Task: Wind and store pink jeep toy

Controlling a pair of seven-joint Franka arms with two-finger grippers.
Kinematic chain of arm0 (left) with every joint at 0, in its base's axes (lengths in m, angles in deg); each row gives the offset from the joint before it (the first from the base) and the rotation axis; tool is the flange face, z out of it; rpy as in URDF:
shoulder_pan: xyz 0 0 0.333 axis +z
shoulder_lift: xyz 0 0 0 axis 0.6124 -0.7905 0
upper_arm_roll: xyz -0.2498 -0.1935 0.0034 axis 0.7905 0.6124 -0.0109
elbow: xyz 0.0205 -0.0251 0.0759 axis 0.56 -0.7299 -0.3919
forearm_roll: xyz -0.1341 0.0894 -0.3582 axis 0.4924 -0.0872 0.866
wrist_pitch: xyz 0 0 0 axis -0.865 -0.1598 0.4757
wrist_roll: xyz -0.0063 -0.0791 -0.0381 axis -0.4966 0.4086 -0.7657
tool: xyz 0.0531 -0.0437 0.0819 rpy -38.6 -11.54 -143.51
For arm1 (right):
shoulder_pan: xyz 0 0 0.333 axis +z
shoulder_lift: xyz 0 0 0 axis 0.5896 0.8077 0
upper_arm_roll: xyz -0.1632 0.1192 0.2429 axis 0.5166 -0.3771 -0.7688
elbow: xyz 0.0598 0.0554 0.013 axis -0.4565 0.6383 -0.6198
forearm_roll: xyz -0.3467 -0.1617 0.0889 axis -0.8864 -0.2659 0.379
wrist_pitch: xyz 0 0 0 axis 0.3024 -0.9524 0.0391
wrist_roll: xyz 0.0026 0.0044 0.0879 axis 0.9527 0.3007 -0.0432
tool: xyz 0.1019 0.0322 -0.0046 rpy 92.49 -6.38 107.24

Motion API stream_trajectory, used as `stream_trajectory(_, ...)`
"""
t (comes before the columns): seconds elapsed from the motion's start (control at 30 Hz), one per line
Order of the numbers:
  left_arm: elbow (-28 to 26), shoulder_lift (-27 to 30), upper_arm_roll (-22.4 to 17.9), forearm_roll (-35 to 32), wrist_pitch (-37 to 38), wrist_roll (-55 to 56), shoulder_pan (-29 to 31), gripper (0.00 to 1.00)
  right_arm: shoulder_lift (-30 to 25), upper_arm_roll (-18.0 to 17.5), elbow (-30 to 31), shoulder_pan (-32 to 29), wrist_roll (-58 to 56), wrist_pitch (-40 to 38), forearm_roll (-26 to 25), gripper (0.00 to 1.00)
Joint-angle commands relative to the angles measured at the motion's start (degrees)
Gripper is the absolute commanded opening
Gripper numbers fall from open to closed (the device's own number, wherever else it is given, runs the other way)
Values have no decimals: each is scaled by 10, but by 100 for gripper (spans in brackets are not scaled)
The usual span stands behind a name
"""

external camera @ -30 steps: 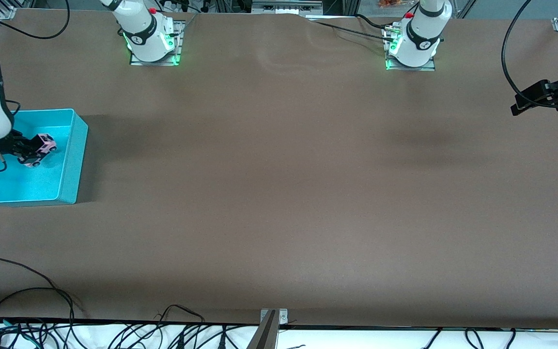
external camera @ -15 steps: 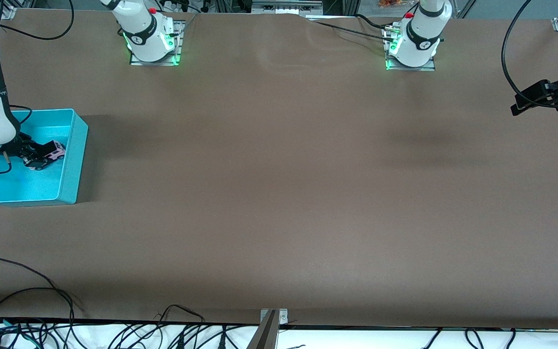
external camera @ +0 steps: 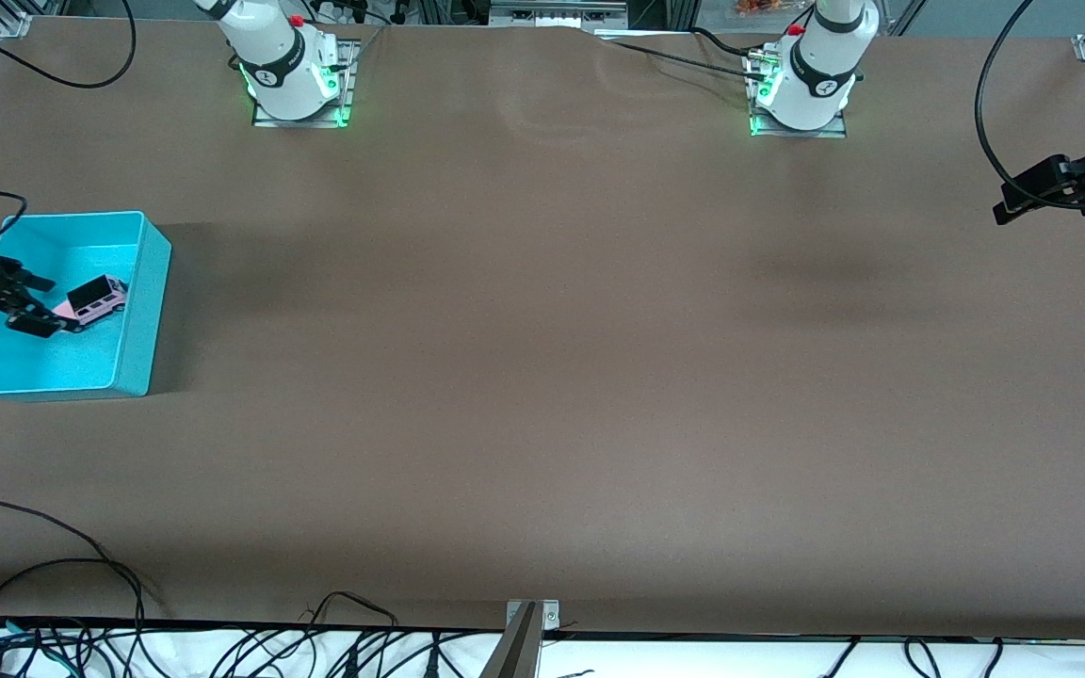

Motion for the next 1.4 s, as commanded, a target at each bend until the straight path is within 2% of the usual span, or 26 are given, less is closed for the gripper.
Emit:
stream_trajectory(0.0,0,2,2,8,6,5,3,100,-26,-1,-58,8,-14,-69,-33,100)
stream_trajectory(0.13,0,2,3,8,6,5,3,100,-25,-2,-129,30,-13,-135,-75,100)
stream_trajectory(0.4,0,2,2,8,6,5,3,100,-28,-1,-203,69,-12,-180,-81,100)
stream_trajectory(0.5,0,2,3,8,6,5,3,100,-38,-25,-235,76,-14,-182,-108,100)
stream_trajectory(0.57,0,2,2,8,6,5,3,100,-66,-61,-229,75,-14,-181,-141,100)
stream_trajectory(0.67,0,2,3,8,6,5,3,100,-99,-77,-200,75,-16,-183,-171,100)
stream_trajectory(0.73,0,2,2,8,6,5,3,100,-120,-104,-182,75,-17,-179,-180,100)
stream_trajectory(0.97,0,2,2,8,6,5,3,100,-192,-137,-91,74,-105,-174,-182,100)
stream_trajectory(1.1,0,2,3,8,6,5,3,100,-221,-166,-72,73,-108,-176,-181,100)
stream_trajectory(1.2,0,2,3,8,6,5,3,100,-241,-202,-38,72,-107,-172,-182,100)
stream_trajectory(1.37,0,2,3,8,6,5,3,100,-251,-213,-28,72,-106,-172,-183,100)
